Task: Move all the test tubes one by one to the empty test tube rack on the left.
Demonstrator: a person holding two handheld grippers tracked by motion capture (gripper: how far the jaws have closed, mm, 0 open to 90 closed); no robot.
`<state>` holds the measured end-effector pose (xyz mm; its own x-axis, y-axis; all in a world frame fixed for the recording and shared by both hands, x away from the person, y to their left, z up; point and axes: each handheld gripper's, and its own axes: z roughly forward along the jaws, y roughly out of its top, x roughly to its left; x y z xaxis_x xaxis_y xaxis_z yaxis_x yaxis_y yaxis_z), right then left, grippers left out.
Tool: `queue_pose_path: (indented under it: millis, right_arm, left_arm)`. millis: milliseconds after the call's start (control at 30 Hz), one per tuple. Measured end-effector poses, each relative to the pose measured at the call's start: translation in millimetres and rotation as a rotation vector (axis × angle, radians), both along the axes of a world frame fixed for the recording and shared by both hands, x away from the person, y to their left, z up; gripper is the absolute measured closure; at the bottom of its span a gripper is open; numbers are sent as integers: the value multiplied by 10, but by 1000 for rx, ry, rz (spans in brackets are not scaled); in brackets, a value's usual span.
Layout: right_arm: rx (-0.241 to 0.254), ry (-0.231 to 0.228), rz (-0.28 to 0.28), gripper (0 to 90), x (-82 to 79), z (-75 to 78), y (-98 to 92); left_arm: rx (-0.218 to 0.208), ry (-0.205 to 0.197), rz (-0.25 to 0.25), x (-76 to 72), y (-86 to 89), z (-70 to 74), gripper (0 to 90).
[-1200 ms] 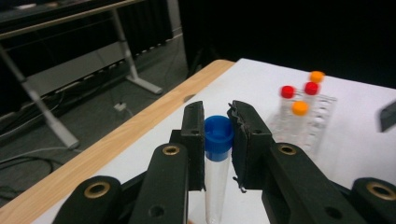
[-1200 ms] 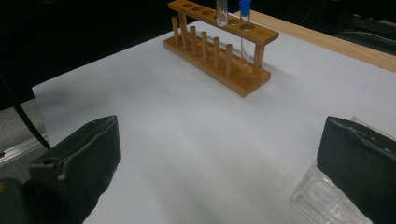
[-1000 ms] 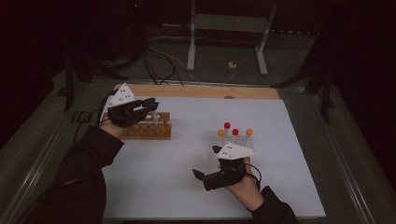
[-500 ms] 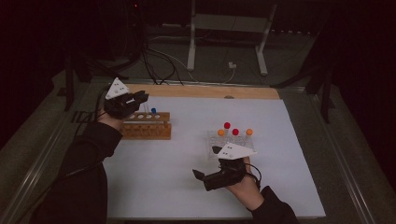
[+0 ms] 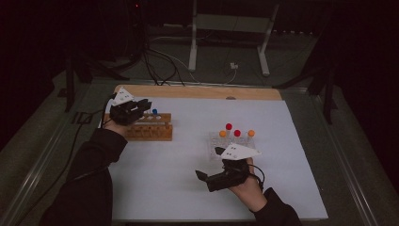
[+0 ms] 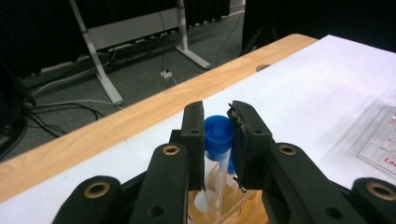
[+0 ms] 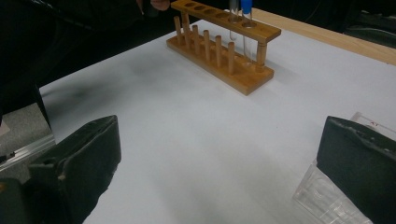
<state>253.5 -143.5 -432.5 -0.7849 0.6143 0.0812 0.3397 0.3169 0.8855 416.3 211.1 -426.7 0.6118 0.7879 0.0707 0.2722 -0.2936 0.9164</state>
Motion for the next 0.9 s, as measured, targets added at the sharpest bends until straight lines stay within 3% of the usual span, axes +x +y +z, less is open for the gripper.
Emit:
queue_pose_path:
  millis: [567, 900]
  right_arm:
    - [14, 0, 9, 0, -8, 15, -10]
    - [19, -17, 12, 0, -25, 61, -30]
  left_arm:
    - [12, 54, 19, 21, -8, -285, 773]
    - [8, 84, 17, 22, -11, -254, 731]
